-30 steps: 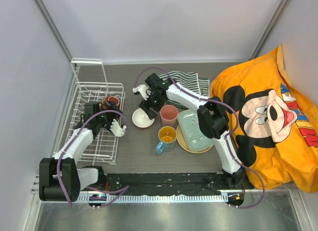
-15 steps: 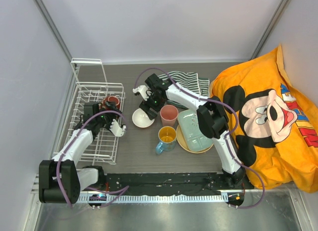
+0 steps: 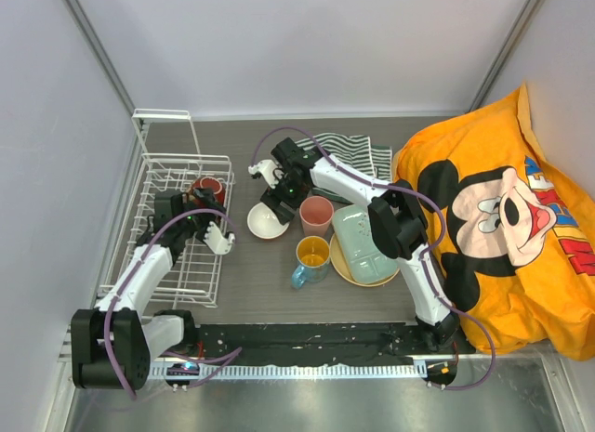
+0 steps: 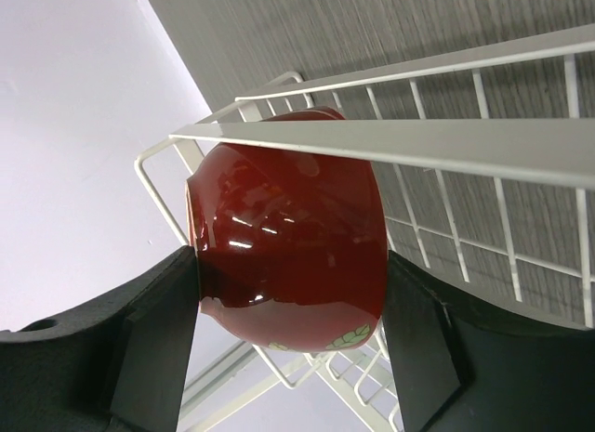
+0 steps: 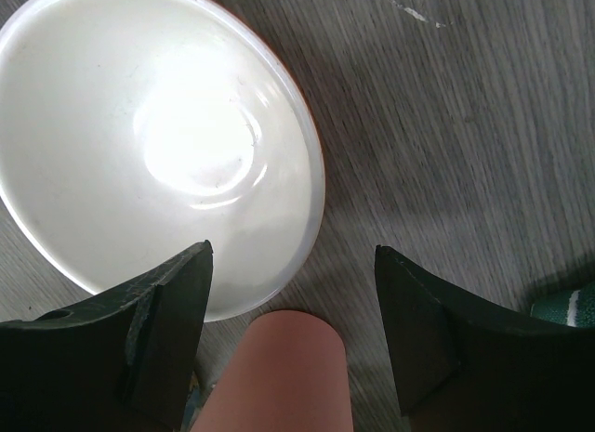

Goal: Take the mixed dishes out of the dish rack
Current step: Pick up the bowl from the dish rack.

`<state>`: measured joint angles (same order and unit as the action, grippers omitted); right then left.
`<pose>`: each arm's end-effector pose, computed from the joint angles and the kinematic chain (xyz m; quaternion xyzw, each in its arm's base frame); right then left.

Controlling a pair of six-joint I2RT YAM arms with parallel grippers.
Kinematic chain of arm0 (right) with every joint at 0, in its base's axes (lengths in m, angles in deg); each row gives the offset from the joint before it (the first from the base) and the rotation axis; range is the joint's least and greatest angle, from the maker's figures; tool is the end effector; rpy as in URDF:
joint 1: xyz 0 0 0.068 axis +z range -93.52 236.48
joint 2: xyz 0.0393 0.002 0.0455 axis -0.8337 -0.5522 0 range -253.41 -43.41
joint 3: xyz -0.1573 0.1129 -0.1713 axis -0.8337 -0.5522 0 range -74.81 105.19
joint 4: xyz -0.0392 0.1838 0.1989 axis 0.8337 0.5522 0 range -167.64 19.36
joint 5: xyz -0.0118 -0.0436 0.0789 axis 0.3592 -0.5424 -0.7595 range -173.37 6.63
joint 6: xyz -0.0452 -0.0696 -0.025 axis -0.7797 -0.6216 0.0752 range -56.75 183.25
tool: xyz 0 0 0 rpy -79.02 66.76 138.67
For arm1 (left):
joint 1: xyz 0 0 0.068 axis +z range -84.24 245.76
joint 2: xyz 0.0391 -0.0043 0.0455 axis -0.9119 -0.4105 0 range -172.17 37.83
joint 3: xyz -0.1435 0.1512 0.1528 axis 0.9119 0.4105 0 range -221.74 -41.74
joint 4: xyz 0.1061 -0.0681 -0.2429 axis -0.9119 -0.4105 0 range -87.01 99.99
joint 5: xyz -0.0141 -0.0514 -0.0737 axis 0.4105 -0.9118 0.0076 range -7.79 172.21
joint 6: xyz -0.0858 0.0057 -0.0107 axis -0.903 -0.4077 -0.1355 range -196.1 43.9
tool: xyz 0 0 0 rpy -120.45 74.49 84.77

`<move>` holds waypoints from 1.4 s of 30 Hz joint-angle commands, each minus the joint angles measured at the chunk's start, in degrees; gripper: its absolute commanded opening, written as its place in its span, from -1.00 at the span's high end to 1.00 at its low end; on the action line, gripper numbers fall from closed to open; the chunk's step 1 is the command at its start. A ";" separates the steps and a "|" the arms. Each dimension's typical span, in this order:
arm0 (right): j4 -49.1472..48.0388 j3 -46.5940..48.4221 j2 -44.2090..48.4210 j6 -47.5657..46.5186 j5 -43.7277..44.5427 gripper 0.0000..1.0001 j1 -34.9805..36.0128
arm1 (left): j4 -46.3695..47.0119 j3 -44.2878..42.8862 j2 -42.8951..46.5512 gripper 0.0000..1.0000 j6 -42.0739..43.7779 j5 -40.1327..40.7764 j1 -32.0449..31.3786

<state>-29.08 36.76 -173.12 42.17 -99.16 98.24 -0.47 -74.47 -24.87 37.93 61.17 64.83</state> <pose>0.3602 0.3495 0.1463 -0.5294 0.8134 0.1683 0.1726 0.2694 -0.0320 0.1636 0.7938 0.4153 0.2525 0.3655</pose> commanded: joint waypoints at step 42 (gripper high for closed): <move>1.54 3.74 1.65 1.31 -0.64 -0.52 -0.10 | -16.51 -26.32 6.98 1.00 -39.66 8.20 -2.85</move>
<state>-28.01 38.22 -173.23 42.78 -99.16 98.24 -13.89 -93.27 -18.18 11.36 67.77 62.69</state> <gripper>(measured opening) 0.759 0.746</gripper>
